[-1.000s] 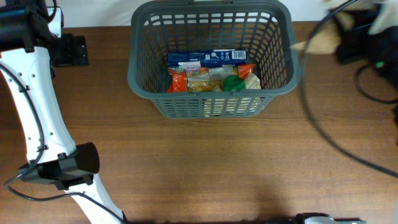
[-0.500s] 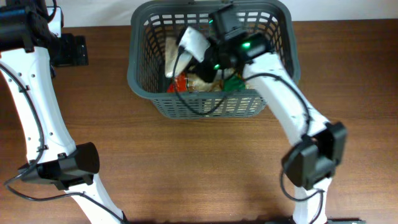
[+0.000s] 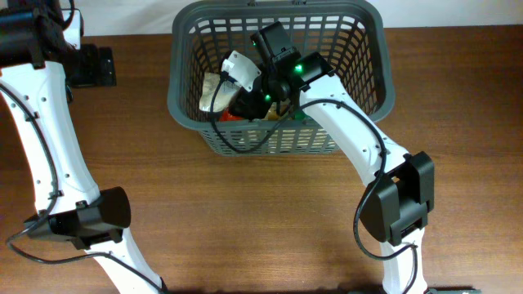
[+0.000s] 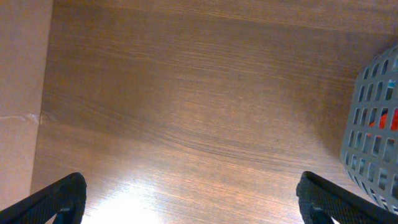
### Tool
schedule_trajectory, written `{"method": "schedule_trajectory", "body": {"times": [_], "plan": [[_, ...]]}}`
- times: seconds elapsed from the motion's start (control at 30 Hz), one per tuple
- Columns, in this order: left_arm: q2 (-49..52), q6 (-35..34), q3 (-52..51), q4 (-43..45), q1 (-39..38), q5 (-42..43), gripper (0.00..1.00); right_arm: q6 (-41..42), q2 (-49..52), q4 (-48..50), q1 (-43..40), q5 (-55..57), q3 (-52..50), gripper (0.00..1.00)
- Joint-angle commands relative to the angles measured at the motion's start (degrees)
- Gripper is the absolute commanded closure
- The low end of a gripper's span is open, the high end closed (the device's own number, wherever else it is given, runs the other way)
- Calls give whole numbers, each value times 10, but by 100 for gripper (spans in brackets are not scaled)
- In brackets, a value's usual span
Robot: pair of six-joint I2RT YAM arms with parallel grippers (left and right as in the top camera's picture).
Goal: Pack container
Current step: 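Drop the plastic bag into the basket with the right gripper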
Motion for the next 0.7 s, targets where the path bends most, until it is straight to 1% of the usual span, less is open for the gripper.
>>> {"method": "schedule_trajectory", "body": {"times": [0.0,0.07,0.2,0.23,0.27,0.4,0.57,0.67], "plan": [[-9,-10,-1,0,2,-4,1,51,-10,-7,-4,93,21,17],[-9,-10,-1,0,2,-4,1,68,-32,-16,-8,116,50,16],[-9,-10,-1,0,2,-4,1,80,-85,-30,-20,127,134,1],[-9,-10,-1,0,2,-4,1,83,-94,-31,-23,127,153,1],[-9,-10,-1,0,2,-4,1,83,-103,-45,-25,126,169,7],[-9,-10,-1,0,2,-4,1,83,-101,-77,-25,136,169,7],[-9,-10,-1,0,2,-4,1,83,-151,-100,-26,249,171,6],[-9,-10,-1,0,2,-4,1,83,-209,-111,-27,300,171,6]]}}
